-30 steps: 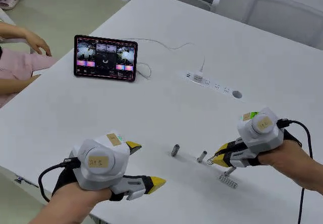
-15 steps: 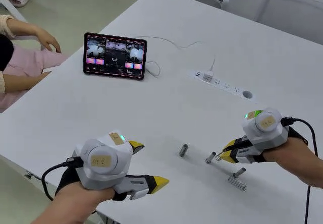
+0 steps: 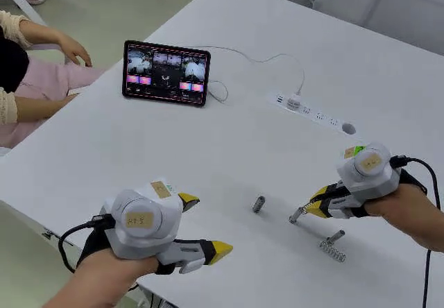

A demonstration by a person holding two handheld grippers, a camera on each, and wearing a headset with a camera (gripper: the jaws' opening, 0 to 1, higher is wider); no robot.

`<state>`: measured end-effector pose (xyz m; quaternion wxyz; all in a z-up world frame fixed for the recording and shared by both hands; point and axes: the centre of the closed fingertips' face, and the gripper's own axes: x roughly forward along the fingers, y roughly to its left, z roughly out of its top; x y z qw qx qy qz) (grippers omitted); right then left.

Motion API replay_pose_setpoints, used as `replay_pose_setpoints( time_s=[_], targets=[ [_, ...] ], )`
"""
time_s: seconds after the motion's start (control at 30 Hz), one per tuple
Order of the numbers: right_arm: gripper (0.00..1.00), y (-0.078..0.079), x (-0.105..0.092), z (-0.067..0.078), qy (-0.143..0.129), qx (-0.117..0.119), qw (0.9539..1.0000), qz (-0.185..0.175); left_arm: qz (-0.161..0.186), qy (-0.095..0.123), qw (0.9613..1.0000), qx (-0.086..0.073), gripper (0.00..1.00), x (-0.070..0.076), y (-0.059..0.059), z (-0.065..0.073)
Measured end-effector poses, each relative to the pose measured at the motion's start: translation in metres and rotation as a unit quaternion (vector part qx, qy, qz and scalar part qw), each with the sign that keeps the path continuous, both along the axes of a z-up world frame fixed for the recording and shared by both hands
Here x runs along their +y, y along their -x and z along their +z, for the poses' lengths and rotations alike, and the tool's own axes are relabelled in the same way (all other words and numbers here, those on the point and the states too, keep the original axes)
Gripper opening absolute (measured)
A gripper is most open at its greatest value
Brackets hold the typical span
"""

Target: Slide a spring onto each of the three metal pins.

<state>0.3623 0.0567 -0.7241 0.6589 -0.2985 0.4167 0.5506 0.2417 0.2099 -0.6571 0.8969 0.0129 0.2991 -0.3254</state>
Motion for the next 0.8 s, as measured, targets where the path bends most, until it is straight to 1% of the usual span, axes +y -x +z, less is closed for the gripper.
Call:
replay_pose_setpoints(
  time_s=[0.07,0.13,0.2,0.27,0.37,0.53,0.8],
  targets=[
    [0.12,-0.002,0.001,0.000,0.000,0.002,1.0000,-0.002,0.001,-0.001,1.0000,0.000,0.60,0.001,0.001,0.000],
    [0.12,0.000,0.003,0.001,0.001,0.002,1.0000,0.000,0.002,0.000,1.0000,0.001,0.60,0.002,0.002,0.000],
    [0.12,-0.001,0.004,-0.001,0.002,0.003,1.0000,0.003,0.003,-0.001,1.0000,0.002,0.60,0.004,0.002,-0.001],
    [0.12,-0.002,0.005,-0.003,0.004,0.002,1.0000,0.005,0.007,0.002,1.0000,0.003,0.60,0.005,0.003,-0.001],
    [0.12,-0.001,0.006,-0.005,0.006,0.006,0.9999,0.006,0.009,0.003,1.0000,0.002,0.59,0.006,0.002,0.001],
    [0.12,0.001,0.007,-0.010,0.015,0.006,0.9997,0.016,0.011,0.002,0.9999,0.001,0.59,0.008,0.002,0.002],
    [0.12,-0.001,0.008,-0.016,0.019,0.009,0.9996,0.019,0.014,0.001,0.9999,0.000,0.59,0.010,0.002,0.003]
  ],
)
